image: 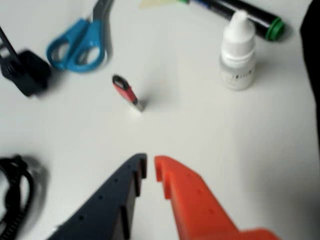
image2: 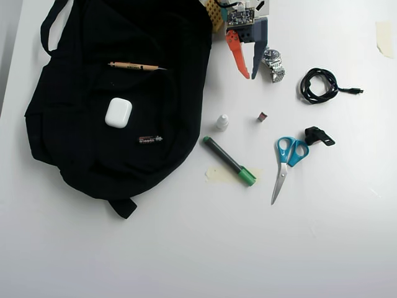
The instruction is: Put the usb stick into the black bag
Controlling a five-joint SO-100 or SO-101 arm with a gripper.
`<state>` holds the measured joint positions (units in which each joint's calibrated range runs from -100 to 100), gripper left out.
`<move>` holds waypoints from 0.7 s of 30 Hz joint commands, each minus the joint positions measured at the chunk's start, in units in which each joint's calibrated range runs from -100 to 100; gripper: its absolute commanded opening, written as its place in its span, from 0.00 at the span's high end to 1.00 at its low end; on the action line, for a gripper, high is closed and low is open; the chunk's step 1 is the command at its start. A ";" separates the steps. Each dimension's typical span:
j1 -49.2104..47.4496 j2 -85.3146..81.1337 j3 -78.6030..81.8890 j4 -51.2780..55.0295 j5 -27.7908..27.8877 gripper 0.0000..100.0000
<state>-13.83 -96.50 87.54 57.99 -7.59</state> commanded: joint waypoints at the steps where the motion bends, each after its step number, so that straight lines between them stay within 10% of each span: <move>1: 1.42 5.71 -6.95 0.32 -0.90 0.98; 21: 1.42 42.22 -34.89 6.87 -6.98 0.98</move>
<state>-12.07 -54.38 55.89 65.74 -12.92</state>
